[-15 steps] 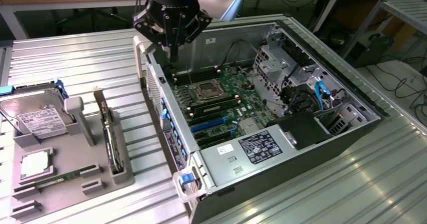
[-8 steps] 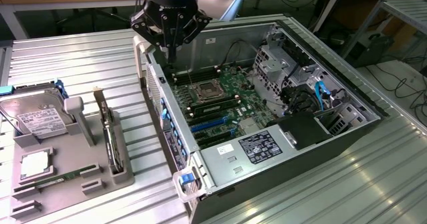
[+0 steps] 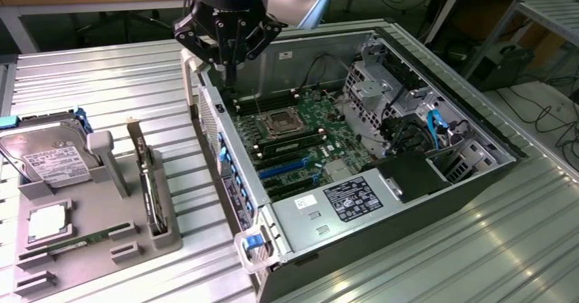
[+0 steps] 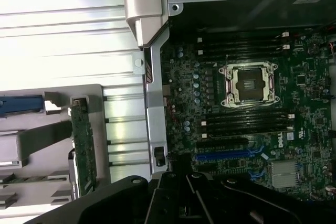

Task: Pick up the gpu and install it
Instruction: 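Reach for the gpu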

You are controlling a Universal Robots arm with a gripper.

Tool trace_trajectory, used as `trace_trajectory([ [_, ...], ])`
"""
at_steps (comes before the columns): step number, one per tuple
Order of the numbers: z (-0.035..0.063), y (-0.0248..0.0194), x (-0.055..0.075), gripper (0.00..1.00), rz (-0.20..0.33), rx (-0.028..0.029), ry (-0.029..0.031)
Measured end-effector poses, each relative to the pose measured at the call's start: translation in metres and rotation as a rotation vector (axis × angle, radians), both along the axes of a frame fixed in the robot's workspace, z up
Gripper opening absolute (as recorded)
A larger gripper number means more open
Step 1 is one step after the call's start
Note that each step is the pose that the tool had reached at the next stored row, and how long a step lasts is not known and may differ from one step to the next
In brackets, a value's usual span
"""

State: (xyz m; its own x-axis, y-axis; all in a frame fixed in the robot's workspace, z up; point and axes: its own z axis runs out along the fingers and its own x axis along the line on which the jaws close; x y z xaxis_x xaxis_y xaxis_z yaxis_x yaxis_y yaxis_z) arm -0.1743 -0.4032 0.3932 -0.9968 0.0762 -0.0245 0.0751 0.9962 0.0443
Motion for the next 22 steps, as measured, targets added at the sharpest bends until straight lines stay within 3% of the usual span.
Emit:
trace_trajectory([
  [22, -0.0001, -0.0037, -0.012, 0.11, 0.000, 0.0000, 0.0000],
])
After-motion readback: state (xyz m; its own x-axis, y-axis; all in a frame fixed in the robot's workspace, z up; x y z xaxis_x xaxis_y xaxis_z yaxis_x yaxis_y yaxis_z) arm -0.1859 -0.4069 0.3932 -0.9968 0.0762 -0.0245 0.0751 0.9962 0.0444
